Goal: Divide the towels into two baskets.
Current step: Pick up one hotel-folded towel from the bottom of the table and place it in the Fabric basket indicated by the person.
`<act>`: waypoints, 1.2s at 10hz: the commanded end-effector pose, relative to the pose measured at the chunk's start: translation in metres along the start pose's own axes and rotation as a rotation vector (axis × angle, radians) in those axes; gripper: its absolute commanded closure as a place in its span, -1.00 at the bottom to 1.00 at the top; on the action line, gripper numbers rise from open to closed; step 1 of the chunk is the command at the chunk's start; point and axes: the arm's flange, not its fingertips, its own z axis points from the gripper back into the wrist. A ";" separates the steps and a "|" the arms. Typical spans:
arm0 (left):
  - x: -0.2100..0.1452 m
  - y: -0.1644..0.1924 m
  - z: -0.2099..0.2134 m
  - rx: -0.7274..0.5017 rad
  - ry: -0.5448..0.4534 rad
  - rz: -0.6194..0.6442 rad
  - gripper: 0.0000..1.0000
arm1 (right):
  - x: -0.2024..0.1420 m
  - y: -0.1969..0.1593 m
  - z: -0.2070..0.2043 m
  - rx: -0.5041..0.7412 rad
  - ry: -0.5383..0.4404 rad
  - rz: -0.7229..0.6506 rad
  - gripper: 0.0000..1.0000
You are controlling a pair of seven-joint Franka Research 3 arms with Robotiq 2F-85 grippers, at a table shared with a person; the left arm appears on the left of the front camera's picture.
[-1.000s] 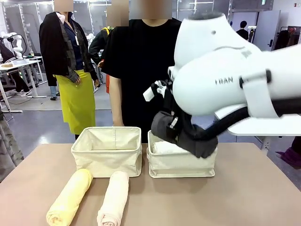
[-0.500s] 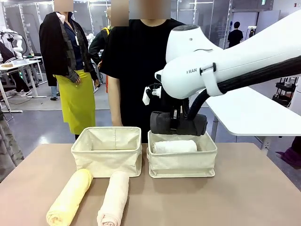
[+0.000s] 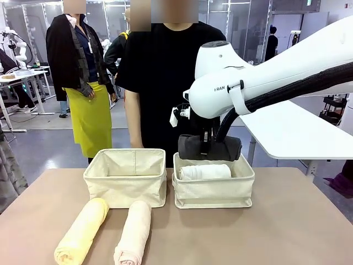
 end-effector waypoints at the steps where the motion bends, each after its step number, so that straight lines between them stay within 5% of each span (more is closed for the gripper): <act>1: 0.003 -0.001 0.000 -0.017 -0.012 0.000 -1.00 | 0.000 0.002 0.005 -0.007 -0.002 0.004 0.27; 4: 0.003 -0.001 0.000 -0.017 -0.012 0.000 -1.00 | 0.004 -0.018 -0.023 0.053 -0.061 0.111 0.27; 11: 0.003 -0.001 0.000 -0.017 -0.012 0.000 -1.00 | 0.001 -0.047 -0.086 0.135 0.009 0.107 0.27; 12: 0.003 -0.001 0.000 -0.017 -0.012 0.000 -1.00 | 0.001 -0.046 -0.092 0.142 0.019 0.111 -0.01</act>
